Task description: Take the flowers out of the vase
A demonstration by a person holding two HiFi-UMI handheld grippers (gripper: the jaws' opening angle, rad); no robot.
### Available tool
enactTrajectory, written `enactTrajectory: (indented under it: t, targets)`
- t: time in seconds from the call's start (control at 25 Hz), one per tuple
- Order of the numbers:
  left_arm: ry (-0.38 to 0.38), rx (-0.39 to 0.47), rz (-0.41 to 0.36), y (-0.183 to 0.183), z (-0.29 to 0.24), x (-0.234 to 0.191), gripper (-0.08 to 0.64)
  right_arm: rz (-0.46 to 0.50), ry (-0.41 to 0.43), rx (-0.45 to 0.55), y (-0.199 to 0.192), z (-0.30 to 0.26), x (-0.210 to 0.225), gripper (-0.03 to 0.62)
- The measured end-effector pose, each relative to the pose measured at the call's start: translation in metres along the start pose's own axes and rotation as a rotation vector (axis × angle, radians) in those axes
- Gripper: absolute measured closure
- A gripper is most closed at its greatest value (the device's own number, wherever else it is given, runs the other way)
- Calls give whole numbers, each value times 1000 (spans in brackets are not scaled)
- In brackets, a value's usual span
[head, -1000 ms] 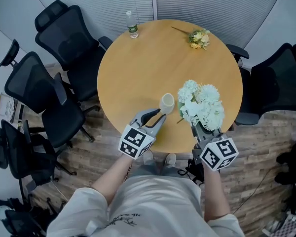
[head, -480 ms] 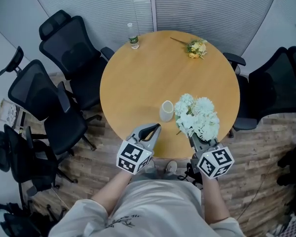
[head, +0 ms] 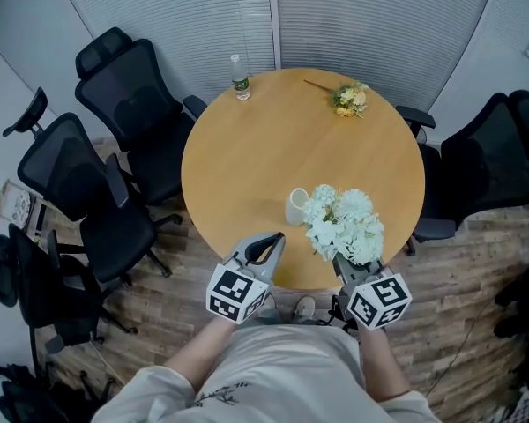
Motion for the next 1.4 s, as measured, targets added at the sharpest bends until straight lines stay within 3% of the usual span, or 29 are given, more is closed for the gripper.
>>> enactTrajectory:
  t: [1.4]
  targets:
    - [-8, 1, 10, 6, 0, 4, 551, -16, 13, -3, 1, 3, -2, 546]
Point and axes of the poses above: the fingertips, and each gripper's own axes: z backward along the fingers, x to its right, y out of its top, the point moved 7 cm from there along z, backward along the fingers, and after that the axes turned 5 degrees about y, right-handed, at the moved point
